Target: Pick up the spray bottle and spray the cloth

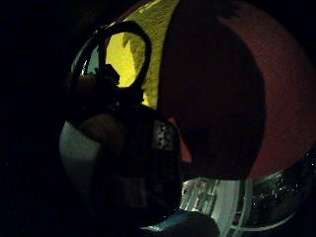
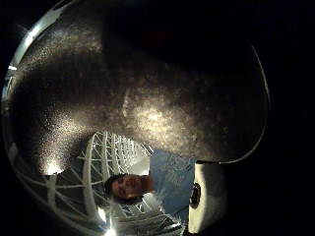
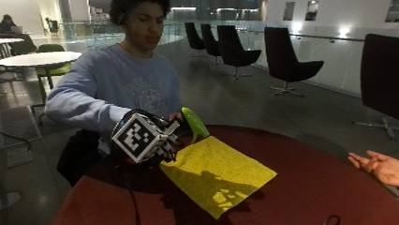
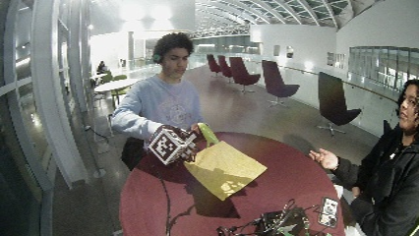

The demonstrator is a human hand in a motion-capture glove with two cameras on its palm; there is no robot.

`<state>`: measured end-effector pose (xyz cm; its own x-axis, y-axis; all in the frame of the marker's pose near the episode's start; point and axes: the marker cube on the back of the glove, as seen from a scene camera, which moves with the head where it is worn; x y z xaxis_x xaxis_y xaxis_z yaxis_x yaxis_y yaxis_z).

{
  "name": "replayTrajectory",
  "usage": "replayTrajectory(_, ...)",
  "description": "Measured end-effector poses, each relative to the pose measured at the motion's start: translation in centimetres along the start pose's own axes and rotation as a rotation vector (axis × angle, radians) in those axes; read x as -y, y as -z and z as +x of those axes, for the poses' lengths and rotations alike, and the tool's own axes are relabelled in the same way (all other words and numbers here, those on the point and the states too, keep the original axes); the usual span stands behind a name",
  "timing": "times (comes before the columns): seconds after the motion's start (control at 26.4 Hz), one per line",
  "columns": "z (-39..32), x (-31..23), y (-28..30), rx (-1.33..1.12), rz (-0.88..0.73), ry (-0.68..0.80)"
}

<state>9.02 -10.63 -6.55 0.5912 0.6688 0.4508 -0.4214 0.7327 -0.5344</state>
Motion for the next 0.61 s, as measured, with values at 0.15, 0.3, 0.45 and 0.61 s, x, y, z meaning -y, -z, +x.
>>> replayTrajectory(0.15,0.20,-0.05,-0.02,-0.020,-0.001,-0.008)
replayTrajectory(0.3,0.24,-0.15,-0.05,-0.018,-0.004,-0.026)
replayTrajectory(0.45,0.14,-0.17,0.02,-0.009,-0.011,-0.034)
replayTrajectory(0.61,0.20,-0.24,-0.01,-0.015,-0.019,-0.044)
